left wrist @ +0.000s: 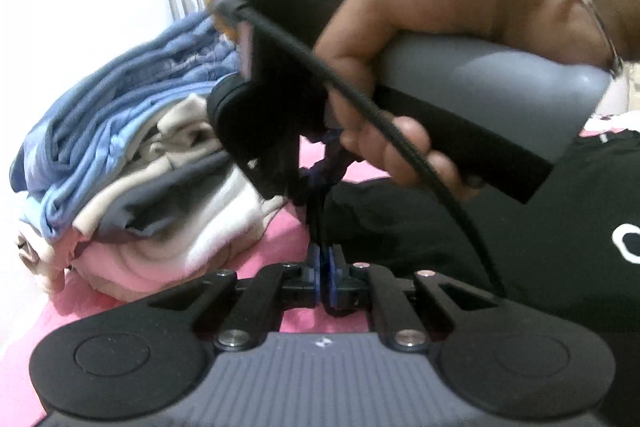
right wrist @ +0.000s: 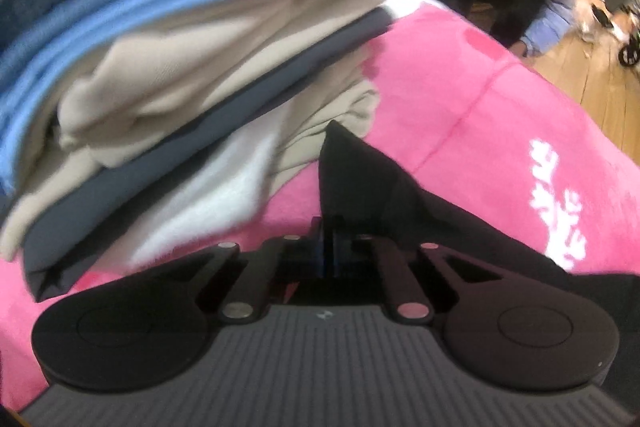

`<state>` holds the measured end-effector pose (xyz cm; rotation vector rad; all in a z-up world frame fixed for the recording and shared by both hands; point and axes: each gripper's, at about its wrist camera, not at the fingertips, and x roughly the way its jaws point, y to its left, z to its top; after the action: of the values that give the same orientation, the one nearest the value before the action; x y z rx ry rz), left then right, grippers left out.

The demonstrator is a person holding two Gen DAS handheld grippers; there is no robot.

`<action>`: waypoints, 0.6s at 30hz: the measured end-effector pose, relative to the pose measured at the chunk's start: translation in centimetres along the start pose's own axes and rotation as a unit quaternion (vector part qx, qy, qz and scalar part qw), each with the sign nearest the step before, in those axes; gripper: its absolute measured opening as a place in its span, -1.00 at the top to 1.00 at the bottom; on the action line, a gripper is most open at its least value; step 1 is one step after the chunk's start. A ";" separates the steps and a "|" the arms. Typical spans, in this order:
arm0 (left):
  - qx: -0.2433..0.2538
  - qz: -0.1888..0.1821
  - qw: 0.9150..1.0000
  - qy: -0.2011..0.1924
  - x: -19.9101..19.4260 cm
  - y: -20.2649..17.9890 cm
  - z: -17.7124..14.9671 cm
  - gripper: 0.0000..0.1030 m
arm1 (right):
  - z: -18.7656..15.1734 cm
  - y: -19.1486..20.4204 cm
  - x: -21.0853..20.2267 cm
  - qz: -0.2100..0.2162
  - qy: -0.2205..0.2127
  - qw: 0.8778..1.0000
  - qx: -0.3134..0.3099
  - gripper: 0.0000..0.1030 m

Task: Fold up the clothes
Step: 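Close the left tool on the shirt edge while the right tool grasps beside it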

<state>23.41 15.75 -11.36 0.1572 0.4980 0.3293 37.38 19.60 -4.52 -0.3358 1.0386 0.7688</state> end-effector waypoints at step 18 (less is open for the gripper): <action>0.023 -0.115 0.993 -0.024 -1.1 -8.1 2.7 0.90 | -6.5 -11.4 -6.3 -0.039 -0.080 0.992 0.093 0.97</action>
<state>26.03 7.58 -10.32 0.1509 0.4713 0.0894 39.45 5.23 -3.32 -0.1505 0.9314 0.6135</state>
